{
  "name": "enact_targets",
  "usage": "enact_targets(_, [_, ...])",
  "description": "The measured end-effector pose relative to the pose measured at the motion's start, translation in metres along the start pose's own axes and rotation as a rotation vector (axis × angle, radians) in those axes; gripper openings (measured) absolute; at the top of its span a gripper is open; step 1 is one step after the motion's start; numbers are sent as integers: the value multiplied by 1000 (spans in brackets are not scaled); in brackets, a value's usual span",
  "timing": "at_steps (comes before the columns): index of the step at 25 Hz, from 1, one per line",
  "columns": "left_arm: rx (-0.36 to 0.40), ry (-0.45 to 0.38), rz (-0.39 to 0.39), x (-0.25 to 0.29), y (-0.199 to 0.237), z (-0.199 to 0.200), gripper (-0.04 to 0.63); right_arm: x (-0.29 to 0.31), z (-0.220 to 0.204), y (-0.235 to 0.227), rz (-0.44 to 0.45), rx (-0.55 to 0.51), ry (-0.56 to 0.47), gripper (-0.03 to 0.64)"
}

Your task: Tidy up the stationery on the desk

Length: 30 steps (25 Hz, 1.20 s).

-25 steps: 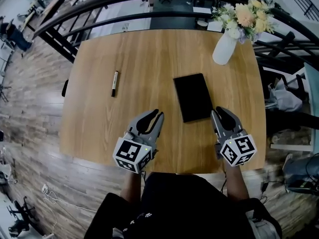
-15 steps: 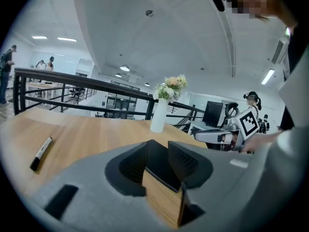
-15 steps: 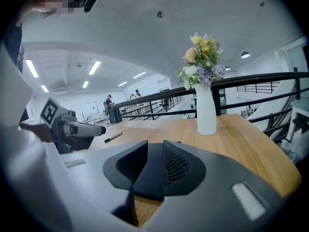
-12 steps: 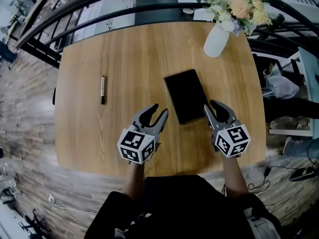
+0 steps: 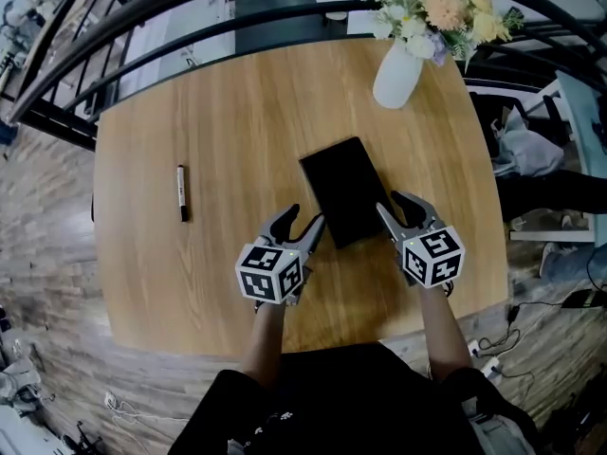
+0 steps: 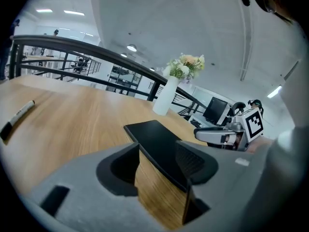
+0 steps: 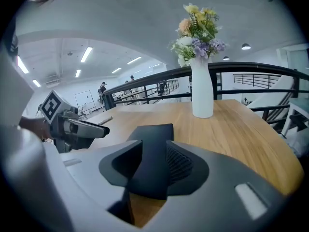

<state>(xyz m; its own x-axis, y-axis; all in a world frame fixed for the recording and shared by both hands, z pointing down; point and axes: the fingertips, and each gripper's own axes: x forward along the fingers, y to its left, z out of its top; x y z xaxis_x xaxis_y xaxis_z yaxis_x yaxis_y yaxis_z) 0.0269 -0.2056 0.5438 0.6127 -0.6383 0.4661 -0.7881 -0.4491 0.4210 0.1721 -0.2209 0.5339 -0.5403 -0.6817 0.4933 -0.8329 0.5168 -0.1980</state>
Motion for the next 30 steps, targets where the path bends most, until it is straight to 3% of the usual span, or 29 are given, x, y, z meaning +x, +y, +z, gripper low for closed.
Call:
enact_targets(9, [-68,55,0,34,7,-8,282,20,-14,-18,-16,19,70,193])
enact_targets(27, [0,200,12,63,-4,-27,307,38,-43,-21,5,38,189,218])
enact_targets(30, [-9,207,11,66,-6,-28,311,39,-44,-18,33,48,203,176])
